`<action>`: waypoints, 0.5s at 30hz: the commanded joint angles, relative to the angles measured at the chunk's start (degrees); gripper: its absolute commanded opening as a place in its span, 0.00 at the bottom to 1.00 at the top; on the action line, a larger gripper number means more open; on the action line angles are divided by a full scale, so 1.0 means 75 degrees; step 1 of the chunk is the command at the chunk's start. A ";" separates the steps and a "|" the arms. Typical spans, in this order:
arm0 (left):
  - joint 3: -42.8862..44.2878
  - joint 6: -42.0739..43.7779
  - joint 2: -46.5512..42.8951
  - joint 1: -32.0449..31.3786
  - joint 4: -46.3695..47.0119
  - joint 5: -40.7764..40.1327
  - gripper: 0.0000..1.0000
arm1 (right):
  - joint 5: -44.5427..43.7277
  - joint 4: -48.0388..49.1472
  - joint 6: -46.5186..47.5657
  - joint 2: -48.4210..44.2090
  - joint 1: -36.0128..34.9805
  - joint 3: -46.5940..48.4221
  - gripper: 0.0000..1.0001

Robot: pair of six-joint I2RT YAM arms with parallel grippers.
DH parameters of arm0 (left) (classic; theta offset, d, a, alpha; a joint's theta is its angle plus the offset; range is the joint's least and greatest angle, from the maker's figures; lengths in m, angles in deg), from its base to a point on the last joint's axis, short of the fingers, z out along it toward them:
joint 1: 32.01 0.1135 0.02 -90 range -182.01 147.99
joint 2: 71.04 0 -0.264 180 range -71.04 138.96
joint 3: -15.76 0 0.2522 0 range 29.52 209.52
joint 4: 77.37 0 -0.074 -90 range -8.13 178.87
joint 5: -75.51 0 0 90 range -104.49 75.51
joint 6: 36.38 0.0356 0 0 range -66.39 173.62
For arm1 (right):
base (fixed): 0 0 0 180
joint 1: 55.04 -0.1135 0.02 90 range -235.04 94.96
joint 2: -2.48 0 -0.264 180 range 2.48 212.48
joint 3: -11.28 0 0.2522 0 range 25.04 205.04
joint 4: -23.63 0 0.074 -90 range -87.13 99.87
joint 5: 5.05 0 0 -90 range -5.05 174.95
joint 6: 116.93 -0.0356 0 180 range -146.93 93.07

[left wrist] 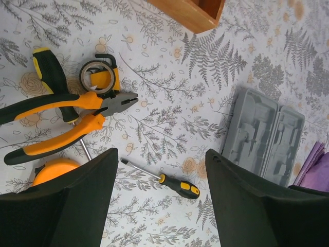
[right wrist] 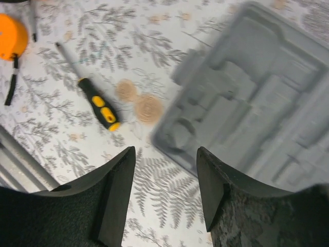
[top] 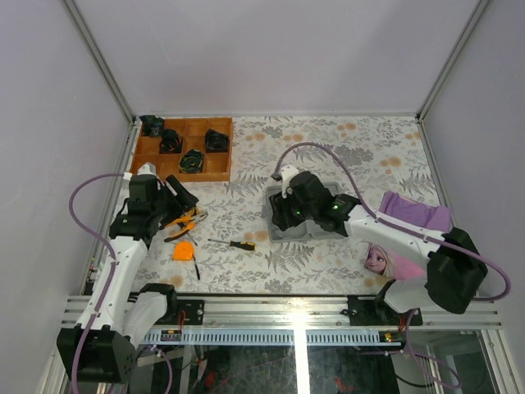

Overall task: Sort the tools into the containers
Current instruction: Adjust the storage box at the center of the board.

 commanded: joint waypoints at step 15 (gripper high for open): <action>0.0612 0.0784 -0.1821 0.0075 -0.0297 -0.0799 0.69 | 0.0892 -0.0267 0.0864 0.3498 -0.1749 0.3096 0.61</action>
